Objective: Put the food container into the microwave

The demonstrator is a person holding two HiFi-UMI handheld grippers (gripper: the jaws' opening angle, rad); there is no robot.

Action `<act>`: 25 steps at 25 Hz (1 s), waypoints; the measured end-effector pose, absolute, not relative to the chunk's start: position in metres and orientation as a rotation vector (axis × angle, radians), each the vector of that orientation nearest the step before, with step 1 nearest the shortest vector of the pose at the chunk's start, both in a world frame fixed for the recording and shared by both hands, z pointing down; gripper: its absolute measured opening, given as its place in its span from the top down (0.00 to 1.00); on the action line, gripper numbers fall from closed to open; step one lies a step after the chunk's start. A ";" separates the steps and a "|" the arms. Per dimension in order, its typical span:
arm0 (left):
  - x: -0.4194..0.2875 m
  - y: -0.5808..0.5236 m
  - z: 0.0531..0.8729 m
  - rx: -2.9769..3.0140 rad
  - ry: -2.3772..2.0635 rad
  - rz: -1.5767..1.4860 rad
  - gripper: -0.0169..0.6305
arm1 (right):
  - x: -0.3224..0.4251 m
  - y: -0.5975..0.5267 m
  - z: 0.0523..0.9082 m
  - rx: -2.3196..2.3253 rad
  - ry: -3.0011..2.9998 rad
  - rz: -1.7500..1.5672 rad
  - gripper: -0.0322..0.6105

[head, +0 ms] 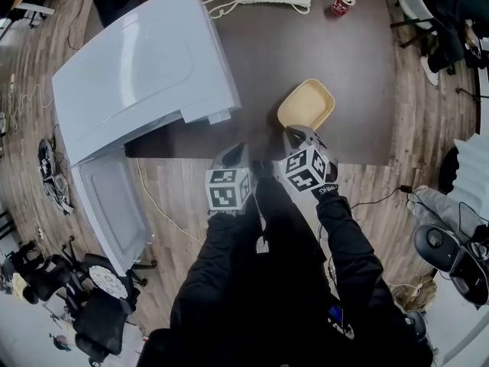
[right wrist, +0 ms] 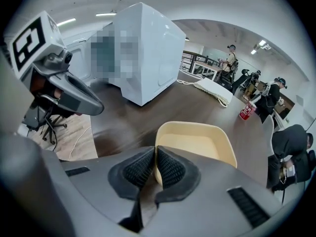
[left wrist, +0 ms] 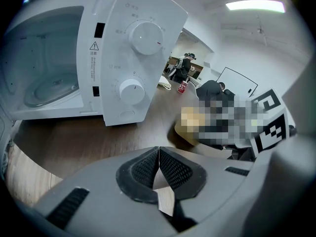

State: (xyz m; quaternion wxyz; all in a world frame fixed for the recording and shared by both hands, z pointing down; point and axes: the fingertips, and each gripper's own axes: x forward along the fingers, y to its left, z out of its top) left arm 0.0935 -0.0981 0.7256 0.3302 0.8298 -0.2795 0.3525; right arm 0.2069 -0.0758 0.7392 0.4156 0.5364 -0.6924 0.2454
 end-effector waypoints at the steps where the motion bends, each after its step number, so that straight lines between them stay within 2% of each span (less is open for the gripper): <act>1: 0.093 -0.098 0.724 2.172 -0.733 0.920 0.92 | 0.207 -0.075 0.736 1.351 -1.736 0.609 0.89; 13: 0.081 -0.091 0.704 2.190 -0.778 0.868 0.92 | 0.194 -0.070 0.696 1.355 -1.744 0.501 0.90; 25: 0.041 -0.079 0.676 2.161 -0.892 0.778 0.92 | 0.135 -0.046 0.647 1.260 -1.832 0.386 0.90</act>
